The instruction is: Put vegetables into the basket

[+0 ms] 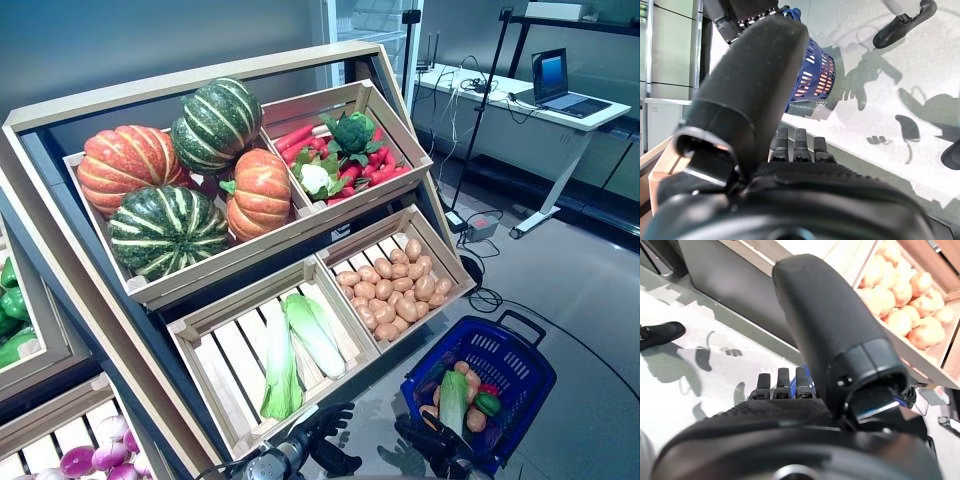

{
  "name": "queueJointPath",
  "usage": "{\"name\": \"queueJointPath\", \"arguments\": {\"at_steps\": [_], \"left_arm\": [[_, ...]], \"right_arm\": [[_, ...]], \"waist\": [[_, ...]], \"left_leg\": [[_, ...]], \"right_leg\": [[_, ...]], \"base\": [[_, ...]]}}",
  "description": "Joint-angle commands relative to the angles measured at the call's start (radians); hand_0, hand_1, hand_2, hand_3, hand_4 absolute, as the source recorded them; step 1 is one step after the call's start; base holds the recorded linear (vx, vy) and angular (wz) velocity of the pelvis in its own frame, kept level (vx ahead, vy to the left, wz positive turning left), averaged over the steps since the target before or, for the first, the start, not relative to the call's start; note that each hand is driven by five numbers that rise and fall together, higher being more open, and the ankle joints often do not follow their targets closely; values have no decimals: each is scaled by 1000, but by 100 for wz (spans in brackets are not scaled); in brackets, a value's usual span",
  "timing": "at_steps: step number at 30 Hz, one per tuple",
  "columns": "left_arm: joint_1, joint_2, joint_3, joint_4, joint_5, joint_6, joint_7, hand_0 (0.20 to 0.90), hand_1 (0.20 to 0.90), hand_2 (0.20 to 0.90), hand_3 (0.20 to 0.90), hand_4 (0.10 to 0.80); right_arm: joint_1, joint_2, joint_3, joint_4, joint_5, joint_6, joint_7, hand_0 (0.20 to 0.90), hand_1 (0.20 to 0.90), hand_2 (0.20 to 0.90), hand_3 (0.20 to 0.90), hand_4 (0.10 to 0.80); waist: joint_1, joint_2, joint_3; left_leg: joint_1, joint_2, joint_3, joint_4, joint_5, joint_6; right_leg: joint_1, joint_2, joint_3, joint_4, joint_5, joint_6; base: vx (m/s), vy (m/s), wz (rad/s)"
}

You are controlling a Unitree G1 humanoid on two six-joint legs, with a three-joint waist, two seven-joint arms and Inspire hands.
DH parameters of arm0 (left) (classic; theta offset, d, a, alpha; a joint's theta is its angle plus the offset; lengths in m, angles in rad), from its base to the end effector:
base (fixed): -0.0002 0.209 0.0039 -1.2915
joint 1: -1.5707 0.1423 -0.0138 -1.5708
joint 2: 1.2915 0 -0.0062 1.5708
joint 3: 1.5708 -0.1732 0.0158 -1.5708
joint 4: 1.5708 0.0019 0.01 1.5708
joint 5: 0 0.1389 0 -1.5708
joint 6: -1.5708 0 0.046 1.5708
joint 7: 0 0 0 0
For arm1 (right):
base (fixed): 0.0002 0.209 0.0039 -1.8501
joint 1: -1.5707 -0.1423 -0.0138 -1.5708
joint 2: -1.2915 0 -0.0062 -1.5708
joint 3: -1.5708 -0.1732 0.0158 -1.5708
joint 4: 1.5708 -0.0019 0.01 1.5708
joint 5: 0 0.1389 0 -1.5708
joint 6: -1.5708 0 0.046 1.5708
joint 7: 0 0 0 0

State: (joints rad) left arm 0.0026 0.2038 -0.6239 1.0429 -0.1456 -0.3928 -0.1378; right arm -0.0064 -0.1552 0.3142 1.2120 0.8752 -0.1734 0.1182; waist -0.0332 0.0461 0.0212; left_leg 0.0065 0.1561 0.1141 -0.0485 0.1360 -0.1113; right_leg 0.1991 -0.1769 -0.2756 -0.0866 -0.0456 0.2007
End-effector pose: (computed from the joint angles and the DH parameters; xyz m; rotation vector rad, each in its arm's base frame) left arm 0.0978 0.1513 -0.0961 0.2369 0.7338 -0.5662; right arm 0.0808 -0.1846 -0.1093 0.4547 0.9870 -0.2763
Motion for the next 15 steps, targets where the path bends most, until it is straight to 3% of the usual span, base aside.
{"name": "queueJointPath", "arguments": {"at_steps": [1, 3, 7, 9, 12, 15], "left_arm": [[-148, 8, -7, -58, 16, -137, 44, 900, 900, 900, 900, 800], [-186, 16, -3, -79, 35, -146, 53, 900, 900, 900, 900, 800], [-227, 50, 3, -169, 21, -249, 130, 900, 900, 900, 900, 800], [-243, 92, 42, -290, -4, -281, 188, 900, 900, 900, 900, 800], [-264, 177, 124, -521, -18, -252, 306, 900, 900, 900, 900, 800], [-272, 217, 208, -633, 36, -251, 474, 900, 900, 900, 900, 800]], "right_arm": [[-128, 29, -42, -17, 104, -31, -13, 900, 900, 900, 900, 800], [-142, 19, -67, -16, 125, -59, -37, 900, 900, 900, 900, 800], [-129, 30, -63, -18, 62, -69, -28, 900, 900, 900, 900, 800], [-109, 39, -66, -32, 68, -65, -54, 900, 900, 900, 900, 800], [-71, 42, -73, -100, 70, -53, -104, 900, 900, 900, 900, 800], [-43, 49, -72, -126, 70, -48, -123, 900, 900, 900, 900, 800]], "waist": [[33, -29, 132], [36, -32, 135], [28, -36, 116], [31, -35, 107], [42, -36, 101], [48, -38, 97]], "left_leg": [[38, 21, 50, 14, -54, -27], [48, 13, 54, -18, -53, -23], [74, 4, 65, -39, -84, -9], [81, -1, 58, -39, -98, -5], [85, -6, 45, -39, -111, 1], [89, -4, 45, -39, -113, 2]], "right_leg": [[-84, -9, 81, 0, 113, -55], [-75, -25, 59, -1, 114, -38], [-72, -51, 27, 21, 101, -25], [-65, -57, 21, 22, 94, -23], [-53, -59, 14, 15, 91, -24], [-48, -60, 10, 14, 89, -28]], "base": [[-124, 215, 22], [-47, 126, 13], [55, 66, 1], [51, 13, -1], [42, -13, 8], [40, -22, 8]]}}
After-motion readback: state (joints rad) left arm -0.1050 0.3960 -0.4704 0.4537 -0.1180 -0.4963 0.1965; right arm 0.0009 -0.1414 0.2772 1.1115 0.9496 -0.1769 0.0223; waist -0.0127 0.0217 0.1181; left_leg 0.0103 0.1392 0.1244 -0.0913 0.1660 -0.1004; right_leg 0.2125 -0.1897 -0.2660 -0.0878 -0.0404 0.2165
